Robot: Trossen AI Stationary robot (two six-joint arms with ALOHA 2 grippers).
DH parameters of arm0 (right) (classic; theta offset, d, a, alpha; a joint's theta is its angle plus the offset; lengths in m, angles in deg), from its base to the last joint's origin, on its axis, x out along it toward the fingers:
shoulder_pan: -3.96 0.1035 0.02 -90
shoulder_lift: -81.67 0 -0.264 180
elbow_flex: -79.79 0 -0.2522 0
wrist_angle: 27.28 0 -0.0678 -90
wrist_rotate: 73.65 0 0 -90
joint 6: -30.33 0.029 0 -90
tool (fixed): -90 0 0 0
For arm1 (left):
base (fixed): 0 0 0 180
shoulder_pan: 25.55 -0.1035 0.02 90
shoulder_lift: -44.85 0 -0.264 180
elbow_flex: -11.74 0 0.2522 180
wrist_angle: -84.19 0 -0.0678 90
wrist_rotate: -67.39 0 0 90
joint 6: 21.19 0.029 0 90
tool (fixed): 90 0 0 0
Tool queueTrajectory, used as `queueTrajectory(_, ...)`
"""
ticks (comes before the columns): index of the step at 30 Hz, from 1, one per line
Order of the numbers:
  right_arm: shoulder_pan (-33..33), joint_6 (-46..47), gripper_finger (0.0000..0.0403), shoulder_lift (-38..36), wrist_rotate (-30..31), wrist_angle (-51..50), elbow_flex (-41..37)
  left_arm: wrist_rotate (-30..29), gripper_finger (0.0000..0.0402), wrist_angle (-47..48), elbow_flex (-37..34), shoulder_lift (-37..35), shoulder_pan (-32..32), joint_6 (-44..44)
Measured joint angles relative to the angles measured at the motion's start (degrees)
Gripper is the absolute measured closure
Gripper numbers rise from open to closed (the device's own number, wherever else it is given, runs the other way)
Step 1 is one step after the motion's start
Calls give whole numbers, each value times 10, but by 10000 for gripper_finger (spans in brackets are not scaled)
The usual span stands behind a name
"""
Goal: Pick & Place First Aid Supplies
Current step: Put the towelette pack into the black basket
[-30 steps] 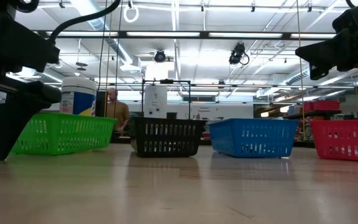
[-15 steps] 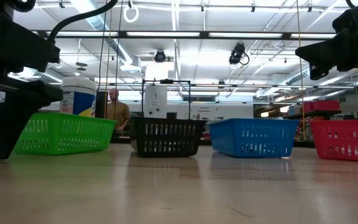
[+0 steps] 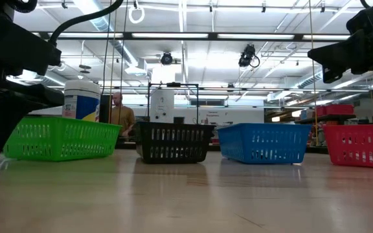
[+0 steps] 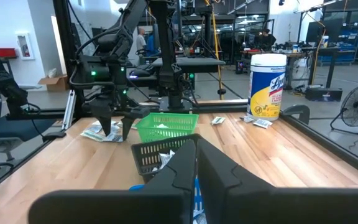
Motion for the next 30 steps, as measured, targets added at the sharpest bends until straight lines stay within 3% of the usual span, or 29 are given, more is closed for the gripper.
queueTrajectory(7, 0, 0, 380, 0, 0, 0, 0, 0, 170, 0, 0, 0, 0, -1)
queueTrajectory(30, 0, 0, 380, 0, 0, 0, 0, 10, 168, 68, 57, -11, 0, 12)
